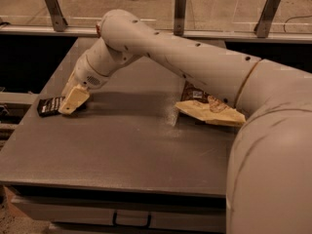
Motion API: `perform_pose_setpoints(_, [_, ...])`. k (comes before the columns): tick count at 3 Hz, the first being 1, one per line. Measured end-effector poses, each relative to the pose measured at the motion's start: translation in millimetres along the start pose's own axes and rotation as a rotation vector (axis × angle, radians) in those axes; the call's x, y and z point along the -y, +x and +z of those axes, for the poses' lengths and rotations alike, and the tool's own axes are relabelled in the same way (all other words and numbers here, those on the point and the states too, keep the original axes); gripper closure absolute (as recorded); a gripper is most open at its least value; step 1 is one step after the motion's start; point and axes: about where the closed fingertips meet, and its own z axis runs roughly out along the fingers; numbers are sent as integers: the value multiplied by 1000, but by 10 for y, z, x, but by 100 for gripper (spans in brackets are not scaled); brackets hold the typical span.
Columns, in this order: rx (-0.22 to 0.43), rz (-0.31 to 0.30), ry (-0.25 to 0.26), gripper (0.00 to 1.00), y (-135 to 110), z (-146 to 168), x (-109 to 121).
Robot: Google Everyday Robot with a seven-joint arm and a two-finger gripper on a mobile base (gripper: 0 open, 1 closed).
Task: Move rxbar chocolate near brown chip bag
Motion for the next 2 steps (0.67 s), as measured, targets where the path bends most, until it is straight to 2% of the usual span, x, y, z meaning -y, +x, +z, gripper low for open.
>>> perform_pose_setpoints(2, [0,0,0,100,0,-1,0])
